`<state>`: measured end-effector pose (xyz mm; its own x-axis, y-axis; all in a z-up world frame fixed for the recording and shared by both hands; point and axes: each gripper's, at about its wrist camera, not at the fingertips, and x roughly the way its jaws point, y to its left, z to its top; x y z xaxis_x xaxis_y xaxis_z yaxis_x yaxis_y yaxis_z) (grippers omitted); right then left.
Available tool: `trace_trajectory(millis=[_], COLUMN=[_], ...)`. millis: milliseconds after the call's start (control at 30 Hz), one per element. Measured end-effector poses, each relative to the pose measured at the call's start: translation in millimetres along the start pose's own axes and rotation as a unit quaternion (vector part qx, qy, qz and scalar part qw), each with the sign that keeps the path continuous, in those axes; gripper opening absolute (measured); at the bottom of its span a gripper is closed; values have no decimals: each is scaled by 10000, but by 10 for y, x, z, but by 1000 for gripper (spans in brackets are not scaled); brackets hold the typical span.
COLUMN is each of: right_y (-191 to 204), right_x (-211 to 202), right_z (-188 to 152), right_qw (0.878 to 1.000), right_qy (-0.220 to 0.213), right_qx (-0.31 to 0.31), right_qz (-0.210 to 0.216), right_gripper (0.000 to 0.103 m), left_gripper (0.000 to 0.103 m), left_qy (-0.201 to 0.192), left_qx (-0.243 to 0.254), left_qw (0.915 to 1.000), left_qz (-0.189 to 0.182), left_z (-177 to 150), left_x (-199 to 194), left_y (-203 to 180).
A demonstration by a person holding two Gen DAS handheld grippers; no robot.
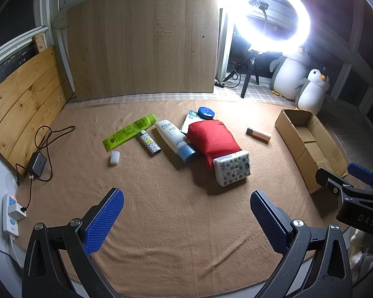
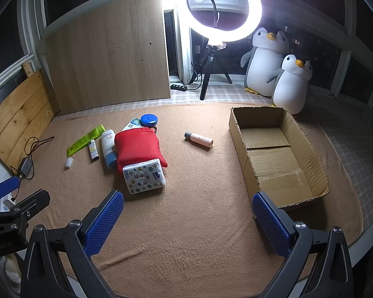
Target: Organize objects
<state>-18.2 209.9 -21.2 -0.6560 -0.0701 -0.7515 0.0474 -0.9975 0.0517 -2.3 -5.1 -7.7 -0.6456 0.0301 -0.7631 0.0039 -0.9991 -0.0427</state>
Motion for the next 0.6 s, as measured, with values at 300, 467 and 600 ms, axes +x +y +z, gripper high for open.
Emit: trace_trajectory(millis=[300, 467, 600], right_y=[-7, -14, -10], right_x=[30, 43, 50], right_z=[2, 7, 8], right_qw=[10000, 10000, 9999], right_qy=[52, 87, 104], right_qx=[15, 15, 19], right_qz=[5, 10, 4], right_gripper=[102, 102, 102], left_gripper=[103, 103, 103], left_qy=[2, 7, 17], left_qx=[7, 6, 9], left_qw=[10000, 10000, 10000], left_qz=[-2, -9, -14], left_z=[13, 18, 19], left_x=[19, 31, 40], left_y=[-24, -29, -32])
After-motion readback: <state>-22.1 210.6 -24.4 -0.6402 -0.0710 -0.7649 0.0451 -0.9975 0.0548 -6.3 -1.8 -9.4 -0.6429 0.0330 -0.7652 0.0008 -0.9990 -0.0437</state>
